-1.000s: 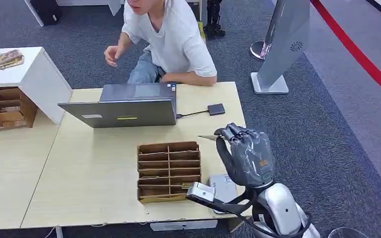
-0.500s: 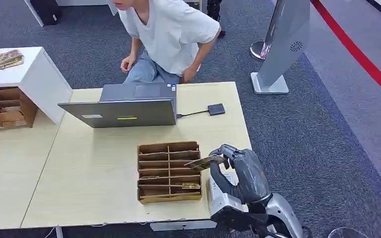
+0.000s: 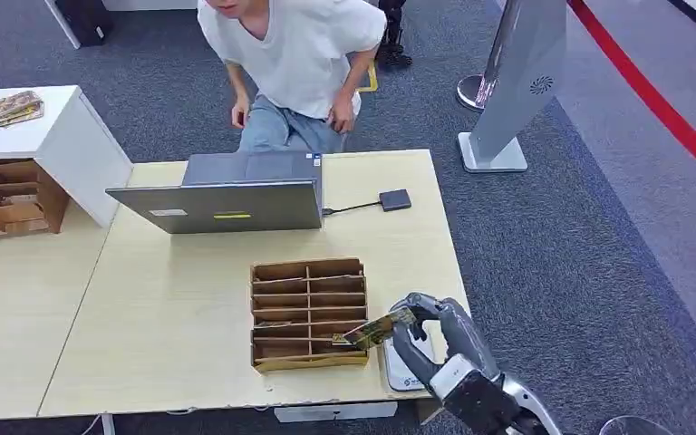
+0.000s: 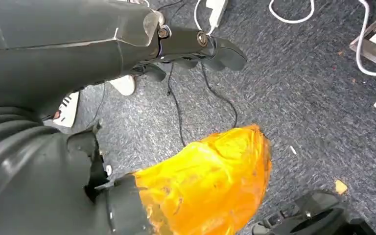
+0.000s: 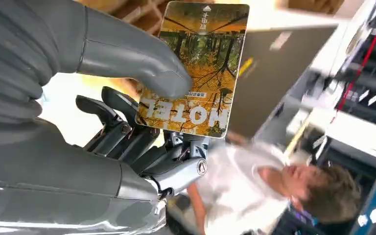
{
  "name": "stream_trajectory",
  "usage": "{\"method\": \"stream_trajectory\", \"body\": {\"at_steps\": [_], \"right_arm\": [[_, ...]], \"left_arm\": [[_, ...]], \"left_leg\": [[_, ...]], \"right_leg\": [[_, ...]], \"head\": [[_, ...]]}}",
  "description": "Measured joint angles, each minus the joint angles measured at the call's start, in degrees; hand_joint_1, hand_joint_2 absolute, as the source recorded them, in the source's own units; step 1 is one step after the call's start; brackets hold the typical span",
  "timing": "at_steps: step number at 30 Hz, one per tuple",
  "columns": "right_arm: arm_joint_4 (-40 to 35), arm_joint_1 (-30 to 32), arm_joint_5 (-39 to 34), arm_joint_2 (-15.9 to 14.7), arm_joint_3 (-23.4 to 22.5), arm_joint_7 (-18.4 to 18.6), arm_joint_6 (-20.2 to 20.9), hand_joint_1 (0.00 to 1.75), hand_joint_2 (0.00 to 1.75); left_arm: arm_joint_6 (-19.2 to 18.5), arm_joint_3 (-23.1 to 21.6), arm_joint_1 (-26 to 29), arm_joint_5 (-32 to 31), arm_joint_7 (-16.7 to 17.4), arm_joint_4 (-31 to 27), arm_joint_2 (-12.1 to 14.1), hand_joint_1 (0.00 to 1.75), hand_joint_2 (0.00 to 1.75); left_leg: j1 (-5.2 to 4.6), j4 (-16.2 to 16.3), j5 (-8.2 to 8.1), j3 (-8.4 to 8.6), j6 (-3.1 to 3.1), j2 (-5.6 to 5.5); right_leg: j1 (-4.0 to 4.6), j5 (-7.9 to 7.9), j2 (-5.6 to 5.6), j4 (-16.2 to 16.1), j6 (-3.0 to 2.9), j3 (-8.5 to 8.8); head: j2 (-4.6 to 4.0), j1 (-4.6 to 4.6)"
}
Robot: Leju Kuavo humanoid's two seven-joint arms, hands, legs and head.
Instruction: Pass the card to the sensor for recognition and then transmit it.
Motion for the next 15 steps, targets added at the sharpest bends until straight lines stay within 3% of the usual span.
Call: {"method": "stream_trajectory", "body": {"at_steps": [3,15], "right_arm": [[1.2,0.8,-1.4,-0.4,-0.8,0.2,0.8,1.75,1.75],[8.0,1.4,-3.8,-1.9,0.1,6.7,0.2,1.75,1.75]], "left_arm": [[0.3,0.0,0.0,0.0,0.0,0.0,0.0,0.0,0.0],[0.7,0.0,0.0,-0.1,0.4,0.0,0.0,0.0,0.0]], "left_leg": [[0.0,0.0,0.0,-0.01,0.0,0.01],[0.0,0.0,0.0,-0.01,0.0,0.01]], "right_leg": [[0.0,0.0,0.01,0.0,0.0,0.0],[0.0,0.0,0.0,0.0,0.0,0.0]], "head": [[0.0,0.0],[0.0,0.0]]}}
